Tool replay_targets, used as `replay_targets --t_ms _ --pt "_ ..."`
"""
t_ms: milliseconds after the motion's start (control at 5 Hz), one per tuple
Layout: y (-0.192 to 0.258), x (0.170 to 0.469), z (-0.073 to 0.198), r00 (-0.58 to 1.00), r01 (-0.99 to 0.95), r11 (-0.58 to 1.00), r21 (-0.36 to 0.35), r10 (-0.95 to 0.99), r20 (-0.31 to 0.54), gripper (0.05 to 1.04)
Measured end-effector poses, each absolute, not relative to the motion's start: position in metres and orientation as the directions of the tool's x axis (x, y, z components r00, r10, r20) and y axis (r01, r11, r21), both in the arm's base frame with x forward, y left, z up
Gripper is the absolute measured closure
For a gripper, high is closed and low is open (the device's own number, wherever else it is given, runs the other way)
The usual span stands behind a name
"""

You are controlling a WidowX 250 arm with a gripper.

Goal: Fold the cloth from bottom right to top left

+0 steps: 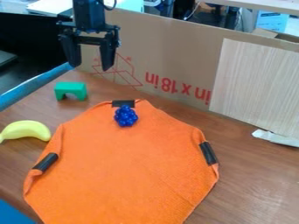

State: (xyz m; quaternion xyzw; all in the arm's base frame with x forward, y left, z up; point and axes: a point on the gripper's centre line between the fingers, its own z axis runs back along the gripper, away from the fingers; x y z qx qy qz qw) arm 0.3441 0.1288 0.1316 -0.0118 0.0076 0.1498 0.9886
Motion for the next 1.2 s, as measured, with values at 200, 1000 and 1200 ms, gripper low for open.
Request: replay_targets --t_ms 200,1000,1200 --pt "0.127 0.342 0.118 0.953 -0.3 0.954 -0.022 0.298 -0.056 0.083" --pt "0.027 0.299 0.071 0.955 0.296 0.954 0.053 -0.297 0.015 0.084" --pt "0.006 0.28 0.06 0.89 0.45 0.886 0.113 -0.455 0.023 0.084"
